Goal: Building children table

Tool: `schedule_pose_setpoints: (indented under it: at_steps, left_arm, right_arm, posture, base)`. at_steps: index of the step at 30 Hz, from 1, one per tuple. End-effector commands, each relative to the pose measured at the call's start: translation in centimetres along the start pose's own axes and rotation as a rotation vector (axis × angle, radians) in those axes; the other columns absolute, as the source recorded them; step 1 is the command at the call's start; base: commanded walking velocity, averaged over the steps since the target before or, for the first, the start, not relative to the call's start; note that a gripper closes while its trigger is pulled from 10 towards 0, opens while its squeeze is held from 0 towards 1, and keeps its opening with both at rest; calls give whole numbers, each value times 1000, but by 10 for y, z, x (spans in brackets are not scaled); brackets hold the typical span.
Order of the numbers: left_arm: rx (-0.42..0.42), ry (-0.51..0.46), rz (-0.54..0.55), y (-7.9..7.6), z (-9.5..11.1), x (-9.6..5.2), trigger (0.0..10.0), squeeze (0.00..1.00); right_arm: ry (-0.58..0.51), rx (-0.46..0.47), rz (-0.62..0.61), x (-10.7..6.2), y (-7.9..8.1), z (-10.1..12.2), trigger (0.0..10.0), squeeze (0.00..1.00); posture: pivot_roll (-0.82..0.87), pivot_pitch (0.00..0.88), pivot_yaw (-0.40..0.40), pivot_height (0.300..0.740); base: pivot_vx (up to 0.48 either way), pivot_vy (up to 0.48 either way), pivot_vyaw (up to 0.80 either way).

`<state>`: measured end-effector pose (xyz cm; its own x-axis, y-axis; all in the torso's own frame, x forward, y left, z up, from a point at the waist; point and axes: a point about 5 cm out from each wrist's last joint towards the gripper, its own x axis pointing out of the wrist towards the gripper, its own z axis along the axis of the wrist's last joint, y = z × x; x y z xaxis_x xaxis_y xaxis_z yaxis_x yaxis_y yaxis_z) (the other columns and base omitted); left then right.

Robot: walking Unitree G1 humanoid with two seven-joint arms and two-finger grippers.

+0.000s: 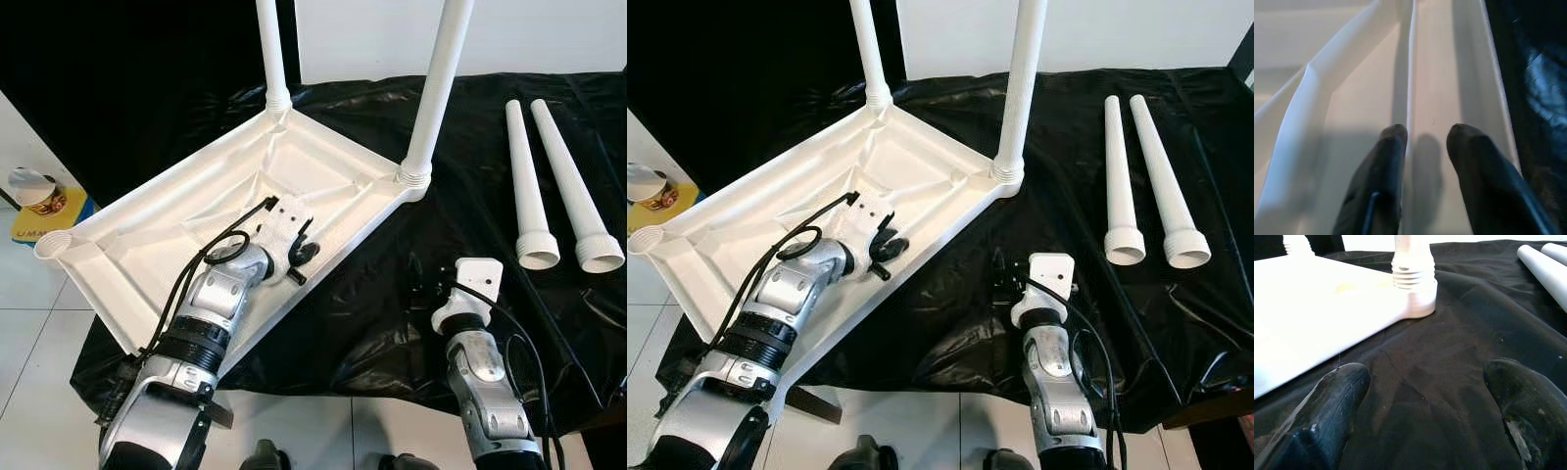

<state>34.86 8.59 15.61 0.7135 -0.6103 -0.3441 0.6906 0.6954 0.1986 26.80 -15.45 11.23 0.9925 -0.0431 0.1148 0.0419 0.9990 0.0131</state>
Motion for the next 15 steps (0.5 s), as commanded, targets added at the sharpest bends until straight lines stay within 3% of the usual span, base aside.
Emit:
schedule_pose_setpoints:
  at_steps: [1, 9, 15]
  left_arm:
    - [-1, -58, 17, 0, 5, -3, 10000, 0]
    - [-11, -90, 116, 15, 5, -18, 10000, 0]
    - [34, -65, 232, 41, -4, -46, 10000, 0]
  right_arm:
    - [21, -1, 10, 1, 1, -4, 10000, 0]
    - [29, -5, 55, 4, 6, -5, 10000, 0]
    - [35, 1, 116, 8, 17, -5, 10000, 0]
  posture:
    - [39, 87, 28, 740]
    - [44, 82, 5, 740]
    - [56, 75, -12, 740]
  base:
    - [0, 0, 0]
    - [0, 0, 0]
    - [0, 0, 0]
